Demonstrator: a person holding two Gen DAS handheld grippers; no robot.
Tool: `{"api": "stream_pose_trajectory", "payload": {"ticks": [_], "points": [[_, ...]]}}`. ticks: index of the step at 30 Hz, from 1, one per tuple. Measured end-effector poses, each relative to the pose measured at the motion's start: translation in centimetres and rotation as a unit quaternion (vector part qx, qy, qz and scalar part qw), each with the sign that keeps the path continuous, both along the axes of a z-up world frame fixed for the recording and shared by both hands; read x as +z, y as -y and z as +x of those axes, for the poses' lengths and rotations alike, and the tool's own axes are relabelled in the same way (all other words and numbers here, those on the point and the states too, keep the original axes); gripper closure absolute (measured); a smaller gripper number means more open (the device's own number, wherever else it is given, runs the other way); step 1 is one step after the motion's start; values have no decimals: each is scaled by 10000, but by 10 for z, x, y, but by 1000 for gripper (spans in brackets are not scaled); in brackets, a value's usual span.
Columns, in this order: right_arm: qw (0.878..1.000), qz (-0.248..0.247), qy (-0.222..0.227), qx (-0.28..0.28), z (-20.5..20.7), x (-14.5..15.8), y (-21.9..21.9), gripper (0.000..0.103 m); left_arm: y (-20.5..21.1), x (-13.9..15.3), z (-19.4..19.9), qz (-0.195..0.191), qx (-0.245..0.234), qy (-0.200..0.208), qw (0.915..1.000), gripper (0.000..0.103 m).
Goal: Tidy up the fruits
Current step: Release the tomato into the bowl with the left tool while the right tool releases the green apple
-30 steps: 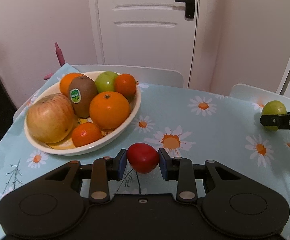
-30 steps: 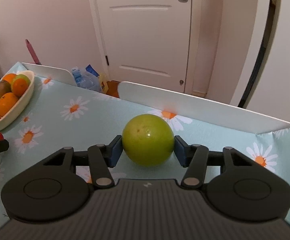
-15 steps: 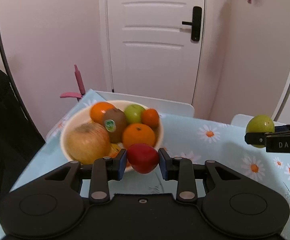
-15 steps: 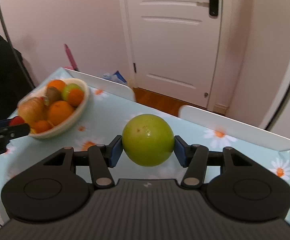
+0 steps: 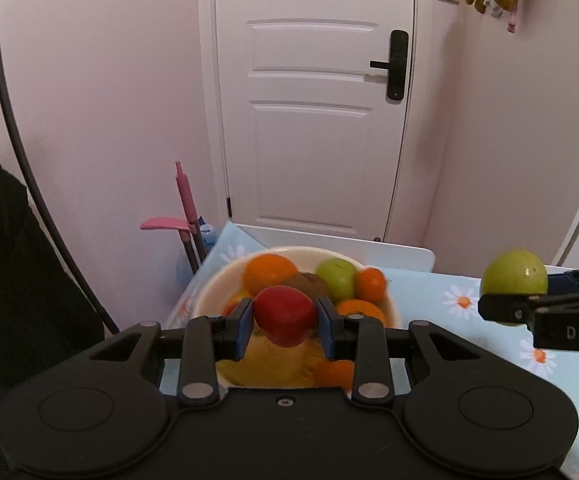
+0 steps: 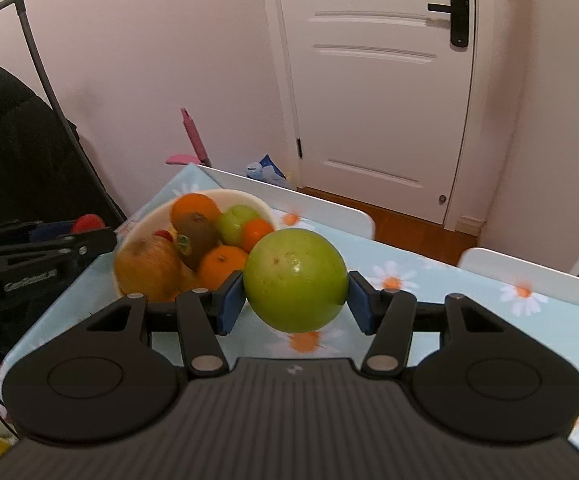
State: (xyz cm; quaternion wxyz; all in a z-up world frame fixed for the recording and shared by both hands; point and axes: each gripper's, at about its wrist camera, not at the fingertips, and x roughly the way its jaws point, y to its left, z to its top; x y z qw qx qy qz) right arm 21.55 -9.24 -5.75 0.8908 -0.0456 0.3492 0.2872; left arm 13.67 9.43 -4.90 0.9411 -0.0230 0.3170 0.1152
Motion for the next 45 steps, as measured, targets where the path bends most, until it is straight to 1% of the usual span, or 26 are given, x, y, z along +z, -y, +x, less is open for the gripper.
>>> {"api": "stream_pose_trajectory", "payload": {"ticks": [5, 13, 20, 23, 25, 26, 27, 28, 29, 32, 38, 42, 45], "points": [[9999, 18, -60, -111, -2, -3, -32, 33, -28, 0, 15, 45, -192, -71, 9998, 66], [9990, -15, -139, -418, -1, -15, -72, 33, -67, -18, 51, 68, -607, -307, 9977, 66], [9975, -42, -219, -672, -2, -27, -89, 33, -84, -43, 79, 72, -995, -555, 9935, 66], [9969, -35, -216, -753, -4, -29, -92, 33, -89, -51, 87, 48, -1083, -643, 9920, 65], [9965, -35, -197, -806, -6, -30, -92, 33, -91, -53, 89, 9, -1120, -658, 9915, 53], [9963, -34, -192, -838, -6, -29, -91, 33, -93, -53, 88, -23, -1148, -641, 9913, 32], [9961, -32, -188, -859, -7, -29, -91, 33, -94, -52, 87, -42, -1159, -587, 9915, 13], [9960, -30, -179, -873, -8, -29, -90, 33, -95, -50, 84, -35, -1159, -493, 9920, 10], [9960, -39, -163, -876, -9, -28, -88, 33, -94, -47, 81, -23, -1180, -431, 9921, 9], [9966, -78, -128, -813, -11, -27, -85, 33, -94, -40, 74, -3, -1233, -420, 9915, 9], [9986, -197, -72, -482, -8, -28, -85, 33, -94, -26, 47, -7, -1215, -374, 9919, 6], [9994, -246, -76, -251, -2, -31, -90, 33, -93, -20, 30, -22, -1201, -385, 9920, 2], [9996, -245, -59, -106, 1, -34, -96, 33, -92, -21, 18, -31, -1186, -434, 9920, 2]]}}
